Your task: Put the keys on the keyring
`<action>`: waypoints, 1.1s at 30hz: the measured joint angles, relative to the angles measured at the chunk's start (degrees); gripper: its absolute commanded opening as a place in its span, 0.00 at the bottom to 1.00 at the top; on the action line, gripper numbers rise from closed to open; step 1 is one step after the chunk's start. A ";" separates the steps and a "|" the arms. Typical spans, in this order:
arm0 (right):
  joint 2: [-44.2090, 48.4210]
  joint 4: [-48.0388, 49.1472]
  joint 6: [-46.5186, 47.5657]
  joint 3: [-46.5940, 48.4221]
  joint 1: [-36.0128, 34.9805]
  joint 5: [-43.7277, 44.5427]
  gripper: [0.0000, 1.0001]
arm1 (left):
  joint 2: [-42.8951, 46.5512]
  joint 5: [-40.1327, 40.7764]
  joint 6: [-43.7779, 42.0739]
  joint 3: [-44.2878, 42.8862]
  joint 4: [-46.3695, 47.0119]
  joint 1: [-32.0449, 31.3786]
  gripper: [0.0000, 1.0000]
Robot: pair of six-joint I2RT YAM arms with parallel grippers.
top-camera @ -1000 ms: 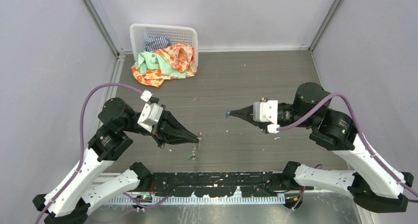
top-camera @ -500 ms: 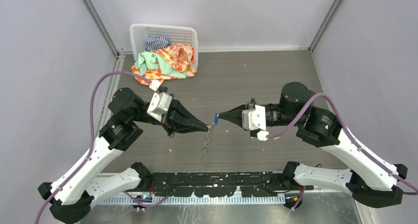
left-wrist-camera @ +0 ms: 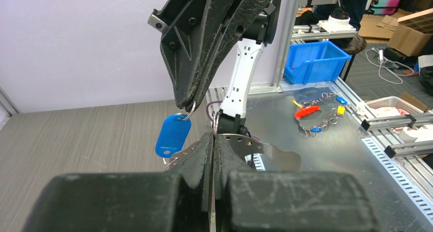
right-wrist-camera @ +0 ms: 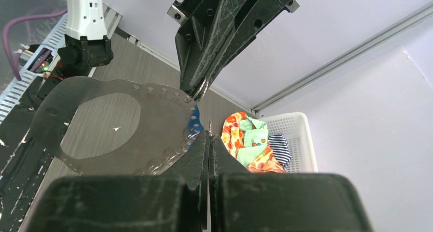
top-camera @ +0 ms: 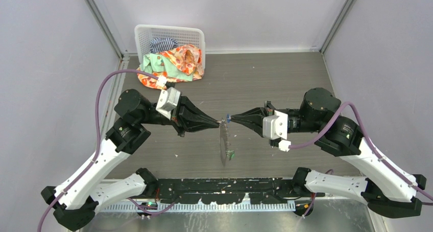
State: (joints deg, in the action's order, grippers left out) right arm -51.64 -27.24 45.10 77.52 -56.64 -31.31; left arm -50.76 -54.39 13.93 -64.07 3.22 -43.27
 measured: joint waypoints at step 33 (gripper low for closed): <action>-0.52 -1.95 0.09 1.18 -2.67 -1.68 0.01 | -0.63 0.87 0.66 -0.66 -0.28 0.00 0.00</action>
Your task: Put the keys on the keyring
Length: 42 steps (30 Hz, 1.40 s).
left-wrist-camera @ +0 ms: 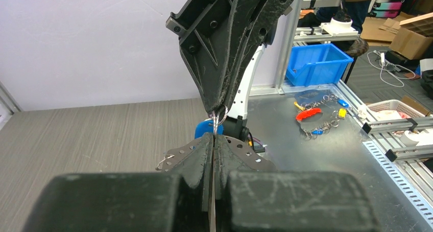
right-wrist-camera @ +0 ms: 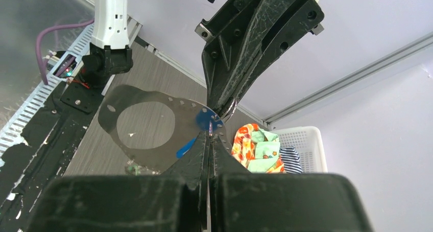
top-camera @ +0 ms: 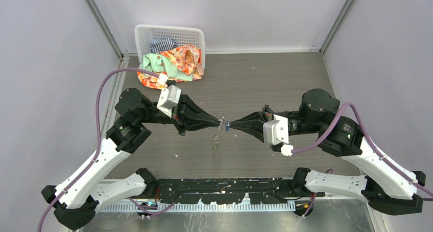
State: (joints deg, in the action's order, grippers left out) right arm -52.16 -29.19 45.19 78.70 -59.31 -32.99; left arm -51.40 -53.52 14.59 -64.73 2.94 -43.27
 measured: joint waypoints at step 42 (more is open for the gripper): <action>-0.76 -1.31 1.40 0.72 -0.33 1.53 0.01 | 0.20 -1.75 -1.62 0.02 -0.26 -0.02 0.00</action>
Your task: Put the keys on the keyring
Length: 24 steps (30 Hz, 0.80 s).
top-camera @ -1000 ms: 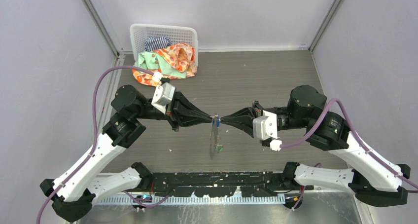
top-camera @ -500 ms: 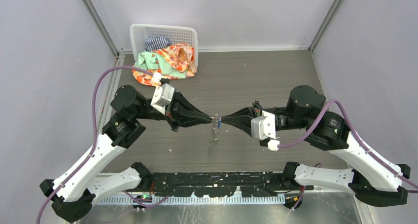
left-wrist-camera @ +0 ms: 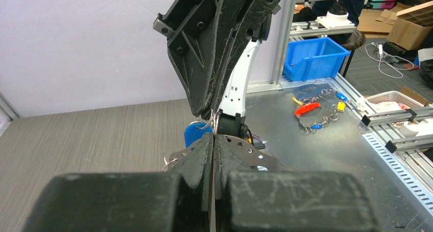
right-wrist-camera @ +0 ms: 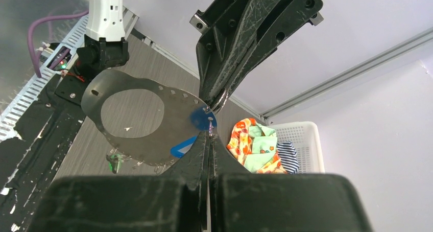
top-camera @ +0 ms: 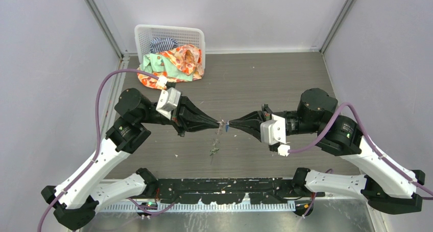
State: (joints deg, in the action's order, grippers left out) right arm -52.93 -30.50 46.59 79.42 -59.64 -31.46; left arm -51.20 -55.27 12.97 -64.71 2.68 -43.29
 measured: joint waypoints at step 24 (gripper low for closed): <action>-0.72 0.31 -0.42 0.22 -0.31 -0.42 0.01 | 0.00 -0.04 -0.76 0.48 -0.44 0.02 0.00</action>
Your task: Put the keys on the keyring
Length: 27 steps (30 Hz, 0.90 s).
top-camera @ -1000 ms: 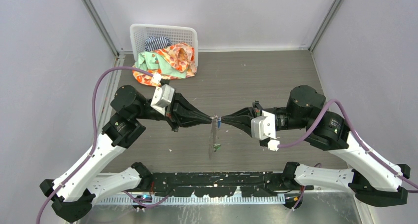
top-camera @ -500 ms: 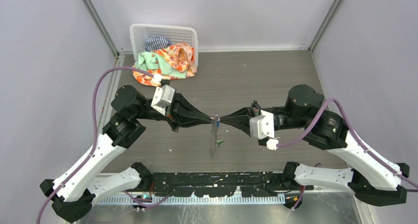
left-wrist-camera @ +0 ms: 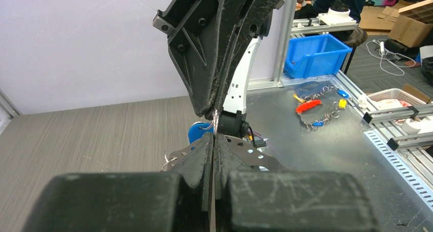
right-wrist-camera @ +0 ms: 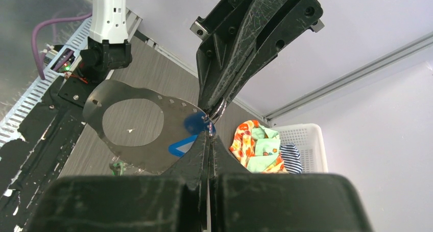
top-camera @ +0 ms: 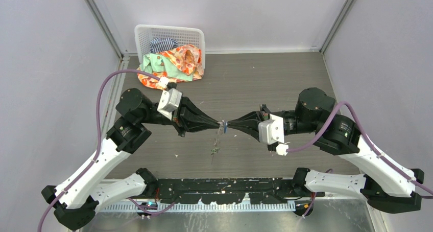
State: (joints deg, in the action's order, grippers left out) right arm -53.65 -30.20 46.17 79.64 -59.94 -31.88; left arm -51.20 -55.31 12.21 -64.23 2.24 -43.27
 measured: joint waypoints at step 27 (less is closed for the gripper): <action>-0.15 1.16 -1.38 0.57 0.00 -1.51 0.01 | 0.00 -1.64 -2.43 0.17 -2.14 0.00 0.00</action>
State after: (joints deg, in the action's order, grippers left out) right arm -53.80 -29.04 44.80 80.20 -59.94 -33.39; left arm -51.20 -56.95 9.78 -64.05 0.10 -43.27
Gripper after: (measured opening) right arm 0.021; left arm 0.007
